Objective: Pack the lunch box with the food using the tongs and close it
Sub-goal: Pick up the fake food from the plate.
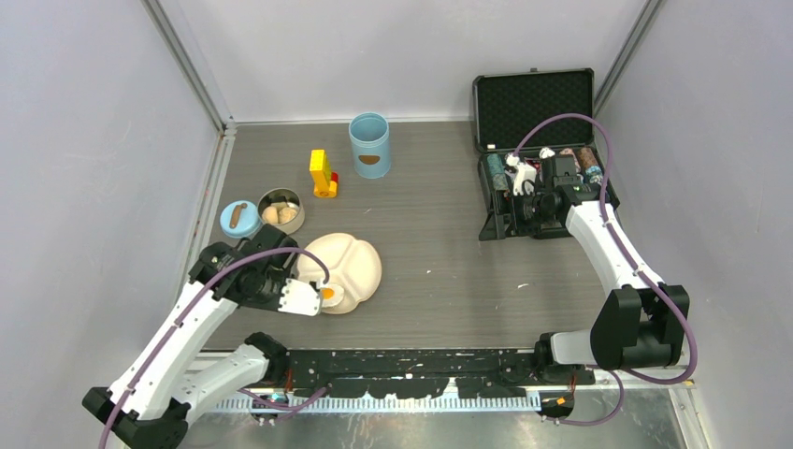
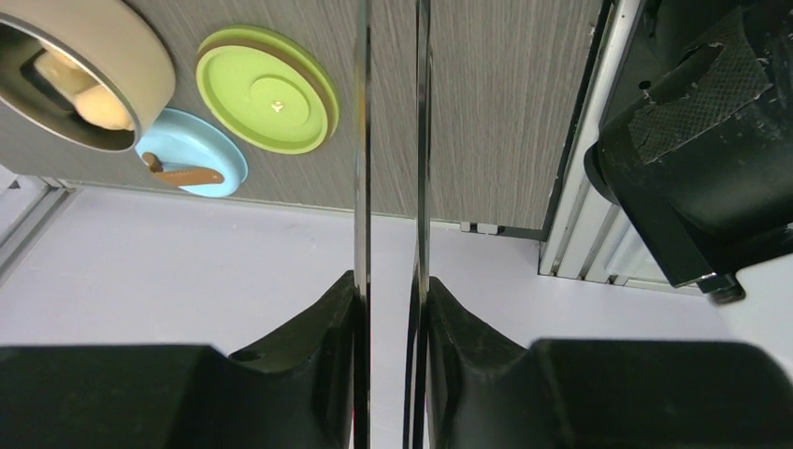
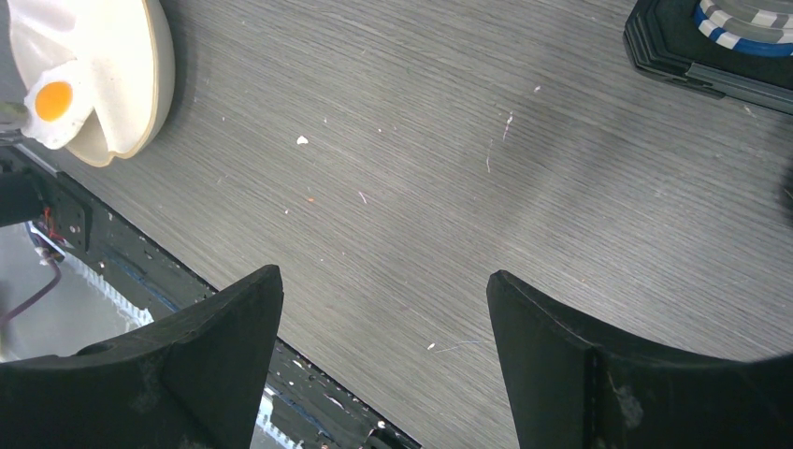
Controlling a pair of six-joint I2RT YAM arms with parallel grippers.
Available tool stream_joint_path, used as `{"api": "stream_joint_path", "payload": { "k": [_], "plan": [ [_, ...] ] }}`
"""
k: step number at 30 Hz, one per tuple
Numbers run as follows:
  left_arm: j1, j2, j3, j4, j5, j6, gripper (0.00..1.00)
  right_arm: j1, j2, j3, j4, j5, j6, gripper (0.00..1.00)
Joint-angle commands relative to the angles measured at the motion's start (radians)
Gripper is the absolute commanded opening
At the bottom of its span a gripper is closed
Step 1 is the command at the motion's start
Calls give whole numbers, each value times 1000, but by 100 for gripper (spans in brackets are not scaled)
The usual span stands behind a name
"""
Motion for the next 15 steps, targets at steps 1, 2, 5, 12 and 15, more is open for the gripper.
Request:
{"api": "stream_joint_path", "payload": {
  "k": [1, 2, 5, 12, 15],
  "plan": [
    [-9, 6, 88, -46, 13, -47, 13, 3, -12, 16, 11, 4, -4, 85],
    [-10, 8, 103, -49, 16, -51, 11, 2, -13, 16, 11, 4, -4, 85],
    [-10, 7, 137, -52, 18, -59, 7, 3, -14, 16, 12, 3, -4, 85],
    [-11, -3, 121, 33, -42, -70, 0, 3, -14, 16, 10, 1, -5, 85],
    [-11, -1, 104, 53, -46, -71, 0, 3, -15, 16, 11, 3, -5, 85]
  ]
}}
